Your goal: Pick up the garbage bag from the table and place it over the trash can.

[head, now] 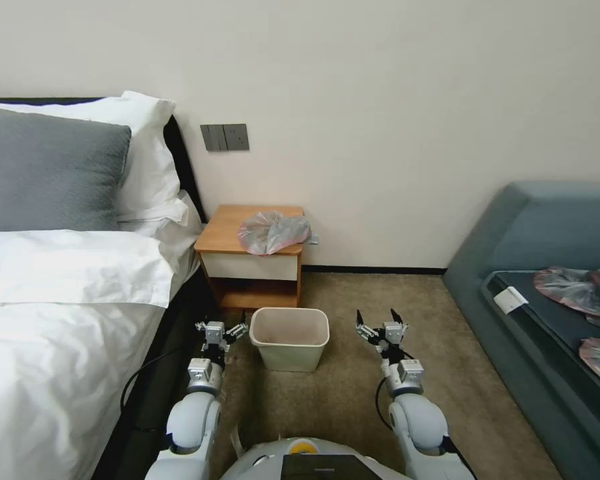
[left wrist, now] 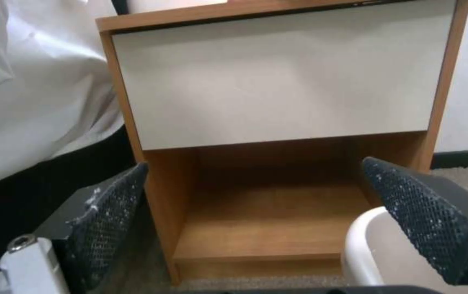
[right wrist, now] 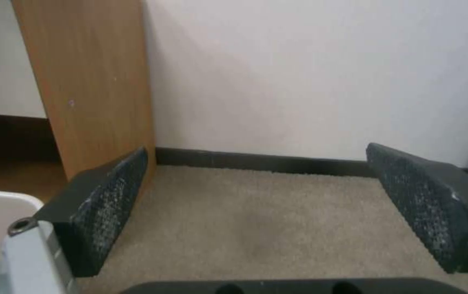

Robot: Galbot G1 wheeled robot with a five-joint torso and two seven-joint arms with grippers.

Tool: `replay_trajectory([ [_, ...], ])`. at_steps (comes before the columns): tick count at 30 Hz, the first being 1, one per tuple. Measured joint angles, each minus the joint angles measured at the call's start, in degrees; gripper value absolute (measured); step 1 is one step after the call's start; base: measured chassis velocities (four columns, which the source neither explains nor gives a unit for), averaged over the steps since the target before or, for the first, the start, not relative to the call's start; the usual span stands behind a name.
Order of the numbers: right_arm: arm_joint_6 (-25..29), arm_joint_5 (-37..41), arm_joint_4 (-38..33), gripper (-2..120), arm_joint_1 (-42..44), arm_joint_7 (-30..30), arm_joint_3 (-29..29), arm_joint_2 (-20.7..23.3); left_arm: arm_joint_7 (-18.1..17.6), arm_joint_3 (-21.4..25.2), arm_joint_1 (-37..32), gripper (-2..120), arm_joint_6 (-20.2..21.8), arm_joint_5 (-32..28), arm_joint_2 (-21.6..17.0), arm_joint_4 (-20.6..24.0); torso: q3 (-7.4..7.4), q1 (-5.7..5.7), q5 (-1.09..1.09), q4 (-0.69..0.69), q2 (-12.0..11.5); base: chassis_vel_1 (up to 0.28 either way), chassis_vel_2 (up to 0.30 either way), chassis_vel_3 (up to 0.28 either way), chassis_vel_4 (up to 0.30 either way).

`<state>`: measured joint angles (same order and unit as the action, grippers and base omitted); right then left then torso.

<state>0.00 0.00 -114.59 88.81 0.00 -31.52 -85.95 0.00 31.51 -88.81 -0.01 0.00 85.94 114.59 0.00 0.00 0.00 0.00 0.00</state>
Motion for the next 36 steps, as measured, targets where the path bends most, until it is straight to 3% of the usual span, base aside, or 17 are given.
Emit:
replay_trajectory([
  [36, 0.0, 0.0, 0.0, 100, 0.0, 0.0, 0.0, 0.0, 0.0, 0.0, 0.0, 100, 0.0, 0.0, 0.0, 0.0, 0.0, 0.0, 0.0, 0.0, 0.0, 0.0, 0.0, 0.0, 0.0],
])
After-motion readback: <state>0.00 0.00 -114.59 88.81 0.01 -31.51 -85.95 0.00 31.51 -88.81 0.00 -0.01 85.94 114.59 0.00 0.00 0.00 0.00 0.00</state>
